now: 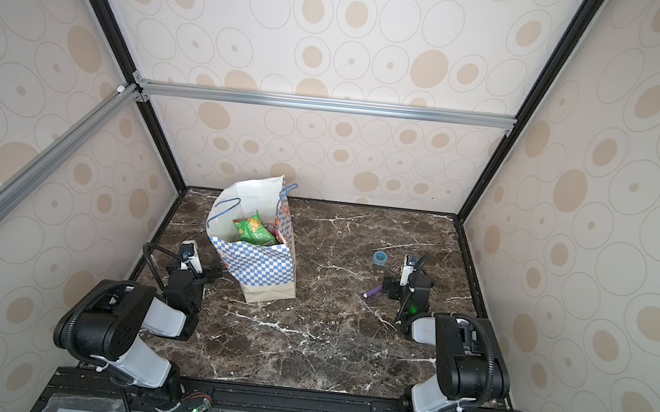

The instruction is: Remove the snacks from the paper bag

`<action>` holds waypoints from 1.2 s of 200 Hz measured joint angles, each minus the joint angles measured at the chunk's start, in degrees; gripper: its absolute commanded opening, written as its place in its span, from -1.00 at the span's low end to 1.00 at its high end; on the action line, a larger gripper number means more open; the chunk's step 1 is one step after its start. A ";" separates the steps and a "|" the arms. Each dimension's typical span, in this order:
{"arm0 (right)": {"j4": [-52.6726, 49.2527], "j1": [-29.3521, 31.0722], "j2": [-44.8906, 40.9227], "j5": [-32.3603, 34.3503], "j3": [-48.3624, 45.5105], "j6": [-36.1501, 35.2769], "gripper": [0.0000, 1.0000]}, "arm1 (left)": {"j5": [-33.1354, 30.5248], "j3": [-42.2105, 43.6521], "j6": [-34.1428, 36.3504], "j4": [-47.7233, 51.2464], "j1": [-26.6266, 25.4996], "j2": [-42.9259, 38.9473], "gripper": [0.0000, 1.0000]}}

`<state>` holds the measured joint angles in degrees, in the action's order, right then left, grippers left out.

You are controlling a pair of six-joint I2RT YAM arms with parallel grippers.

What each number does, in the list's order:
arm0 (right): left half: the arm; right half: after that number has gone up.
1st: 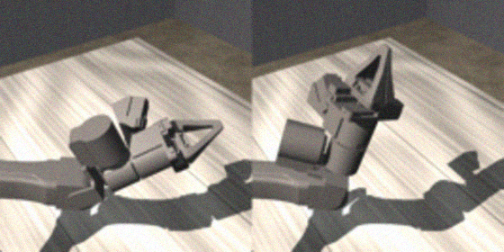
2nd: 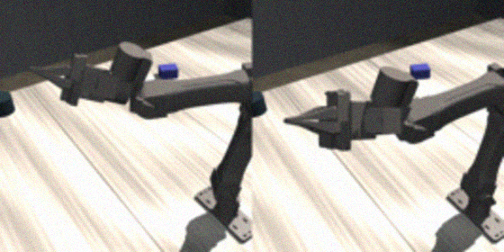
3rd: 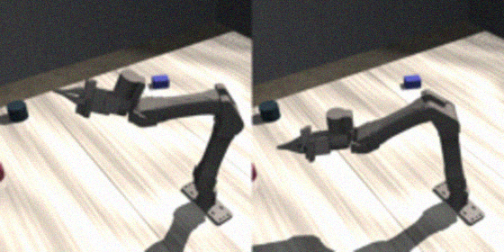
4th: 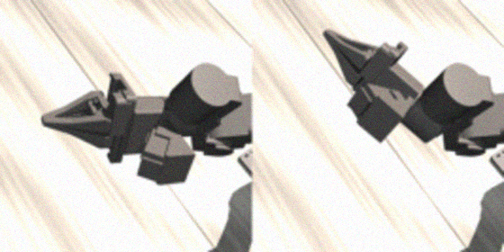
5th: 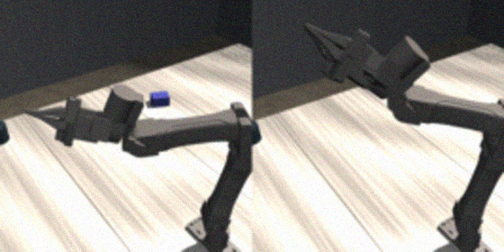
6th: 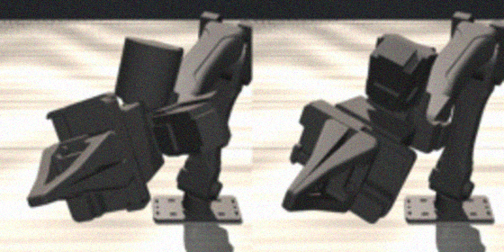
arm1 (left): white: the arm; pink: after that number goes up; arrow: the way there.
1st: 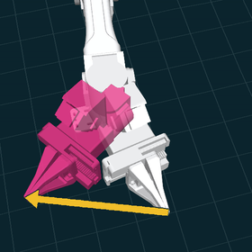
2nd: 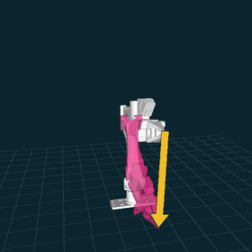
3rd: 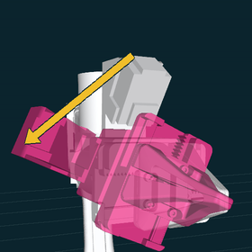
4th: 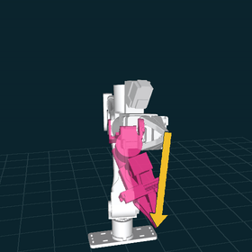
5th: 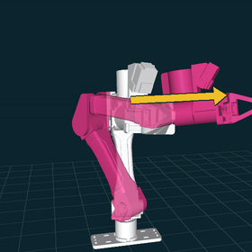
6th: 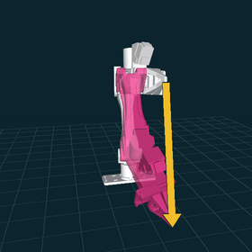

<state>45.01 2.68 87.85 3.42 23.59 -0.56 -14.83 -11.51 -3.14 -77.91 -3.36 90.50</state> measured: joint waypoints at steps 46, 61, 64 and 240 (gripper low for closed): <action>-17.77 1.11 -11.50 1.55 4.87 1.68 0.99 | 0.04 -0.02 0.00 -0.02 0.00 0.00 0.97; -23.82 1.18 -19.63 2.82 9.20 4.66 0.99 | 0.07 -0.02 0.00 0.00 0.00 0.00 0.97; -24.83 1.18 -21.18 3.08 9.99 5.53 0.99 | 0.04 0.00 0.00 0.00 0.00 0.00 0.96; -83.32 10.95 -6.23 -12.87 54.27 16.63 0.86 | 12.02 -42.62 -31.78 69.13 -1.05 -35.19 0.70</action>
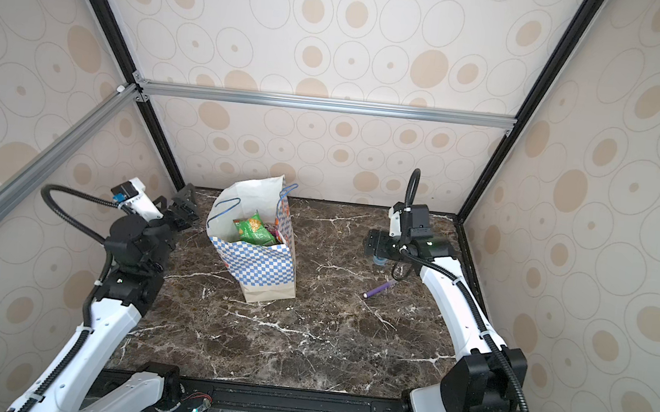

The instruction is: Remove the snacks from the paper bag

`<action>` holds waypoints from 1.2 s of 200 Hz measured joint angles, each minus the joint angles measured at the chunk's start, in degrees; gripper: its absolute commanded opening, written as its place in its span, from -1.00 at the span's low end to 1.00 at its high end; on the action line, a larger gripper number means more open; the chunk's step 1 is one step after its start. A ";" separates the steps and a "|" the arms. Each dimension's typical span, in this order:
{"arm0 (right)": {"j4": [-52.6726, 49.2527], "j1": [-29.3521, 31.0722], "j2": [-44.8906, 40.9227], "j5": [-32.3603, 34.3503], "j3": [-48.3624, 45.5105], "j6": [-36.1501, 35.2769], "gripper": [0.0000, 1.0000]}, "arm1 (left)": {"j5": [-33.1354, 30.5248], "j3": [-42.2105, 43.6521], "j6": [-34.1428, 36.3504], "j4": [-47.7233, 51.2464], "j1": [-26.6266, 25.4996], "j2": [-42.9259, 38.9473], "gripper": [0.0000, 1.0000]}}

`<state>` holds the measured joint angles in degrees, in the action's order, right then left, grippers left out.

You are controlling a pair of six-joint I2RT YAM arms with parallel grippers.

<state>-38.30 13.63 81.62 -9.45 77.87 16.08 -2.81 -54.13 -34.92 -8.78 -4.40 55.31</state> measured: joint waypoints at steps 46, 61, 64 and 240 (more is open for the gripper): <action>0.11 8.41 -1.16 -1.46 2.56 0.44 0.86 | 4.76 -24.15 0.37 17.75 -10.97 15.06 0.55; 0.26 11.30 -2.43 -2.73 3.45 0.59 0.86 | 3.45 -31.95 2.21 23.50 -15.26 21.11 0.50; 0.31 11.80 -2.67 -2.89 3.61 0.61 0.86 | 3.19 -33.42 2.60 24.68 -15.93 22.16 0.49; 6.75 25.86 -5.60 -14.03 5.55 -0.72 0.88 | -7.41 -49.11 8.35 48.11 -17.75 49.81 0.19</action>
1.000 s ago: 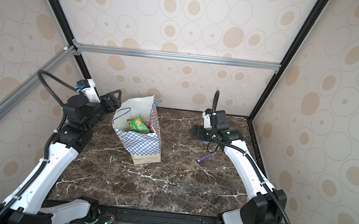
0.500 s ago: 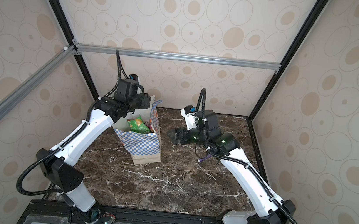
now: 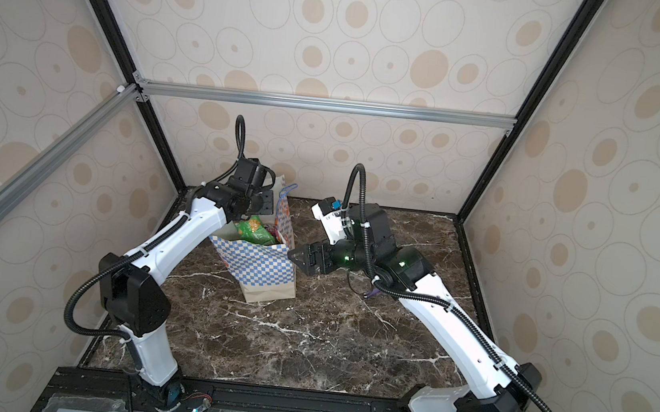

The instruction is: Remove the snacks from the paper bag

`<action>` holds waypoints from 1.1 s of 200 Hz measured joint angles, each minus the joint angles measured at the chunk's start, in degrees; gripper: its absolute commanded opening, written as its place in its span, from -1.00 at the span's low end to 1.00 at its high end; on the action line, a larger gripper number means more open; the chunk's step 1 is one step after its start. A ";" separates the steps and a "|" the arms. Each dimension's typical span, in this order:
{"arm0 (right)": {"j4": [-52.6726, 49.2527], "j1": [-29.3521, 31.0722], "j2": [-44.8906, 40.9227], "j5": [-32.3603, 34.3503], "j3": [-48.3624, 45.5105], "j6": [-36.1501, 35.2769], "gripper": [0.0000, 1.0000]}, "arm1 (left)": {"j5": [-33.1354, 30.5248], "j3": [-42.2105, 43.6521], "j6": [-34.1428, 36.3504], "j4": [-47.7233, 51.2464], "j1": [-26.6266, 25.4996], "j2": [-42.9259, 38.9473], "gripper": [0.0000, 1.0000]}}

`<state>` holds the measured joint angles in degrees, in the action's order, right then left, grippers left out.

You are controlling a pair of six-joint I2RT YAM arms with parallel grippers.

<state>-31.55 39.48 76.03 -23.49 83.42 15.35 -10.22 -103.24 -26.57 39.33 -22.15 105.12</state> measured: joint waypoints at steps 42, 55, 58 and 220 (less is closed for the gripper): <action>0.17 0.11 0.28 0.81 0.00 -0.07 0.87 | 3.82 4.81 1.36 -0.17 0.57 4.63 0.33; 0.31 0.15 0.57 0.83 0.00 -0.07 0.87 | 4.22 6.93 1.70 -1.27 0.68 4.96 0.37; 0.28 0.17 0.66 0.85 0.00 -0.07 0.87 | 4.42 7.21 1.75 -1.42 0.74 5.03 0.39; 0.28 0.39 1.68 2.95 0.07 -0.24 0.87 | 2.14 10.64 3.26 -6.80 1.33 7.21 -1.00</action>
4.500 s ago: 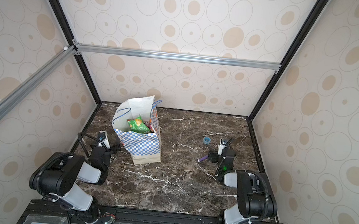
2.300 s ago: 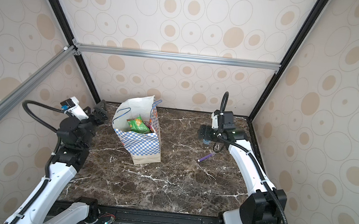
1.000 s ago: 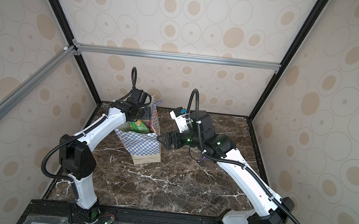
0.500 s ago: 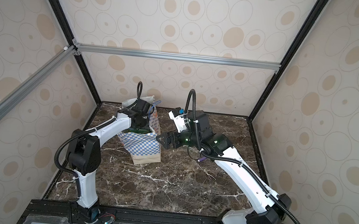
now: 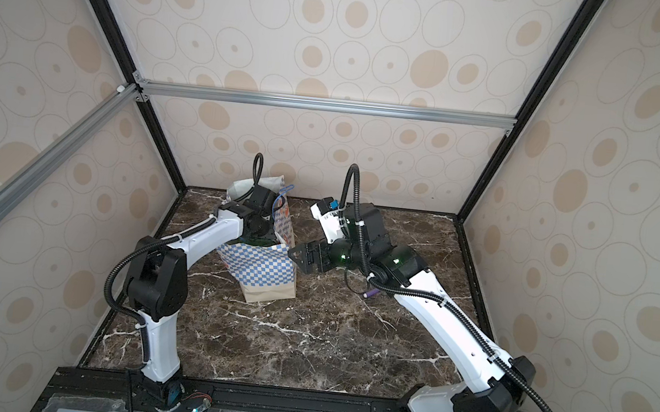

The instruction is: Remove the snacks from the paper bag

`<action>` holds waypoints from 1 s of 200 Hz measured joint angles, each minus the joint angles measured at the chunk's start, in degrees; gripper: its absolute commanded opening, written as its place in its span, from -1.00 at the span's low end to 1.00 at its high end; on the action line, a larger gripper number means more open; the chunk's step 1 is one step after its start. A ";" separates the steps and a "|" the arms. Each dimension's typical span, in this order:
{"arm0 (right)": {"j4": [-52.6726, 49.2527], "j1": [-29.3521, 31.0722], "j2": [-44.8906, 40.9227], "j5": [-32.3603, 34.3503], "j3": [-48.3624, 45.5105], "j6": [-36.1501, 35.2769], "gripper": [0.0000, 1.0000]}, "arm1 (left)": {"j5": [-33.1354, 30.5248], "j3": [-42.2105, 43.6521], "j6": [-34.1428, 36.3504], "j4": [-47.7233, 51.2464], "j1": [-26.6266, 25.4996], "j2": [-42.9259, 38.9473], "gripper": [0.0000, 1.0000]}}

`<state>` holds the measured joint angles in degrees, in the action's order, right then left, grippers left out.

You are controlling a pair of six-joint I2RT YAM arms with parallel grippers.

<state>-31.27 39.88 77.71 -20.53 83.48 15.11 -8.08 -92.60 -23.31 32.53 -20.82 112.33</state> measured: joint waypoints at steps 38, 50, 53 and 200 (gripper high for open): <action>0.02 0.02 -0.35 1.11 -0.02 0.00 0.88 | -1.46 -0.39 0.02 1.44 0.28 -1.16 -1.00; 0.04 0.04 -0.57 1.29 -0.02 -0.02 0.88 | -1.86 -1.09 0.02 2.27 0.31 -1.62 -1.00; 0.04 0.04 -0.63 1.36 -0.02 -0.04 0.88 | -2.08 -1.36 0.02 2.58 0.31 -1.73 -1.00; 0.94 0.04 -1.55 2.80 -0.39 -0.17 0.88 | -7.15 -19.06 1.62 9.44 0.92 -5.77 -0.31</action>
<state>-30.33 39.92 76.16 -17.74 83.09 14.94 -15.22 -111.66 -21.69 41.98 -19.90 106.56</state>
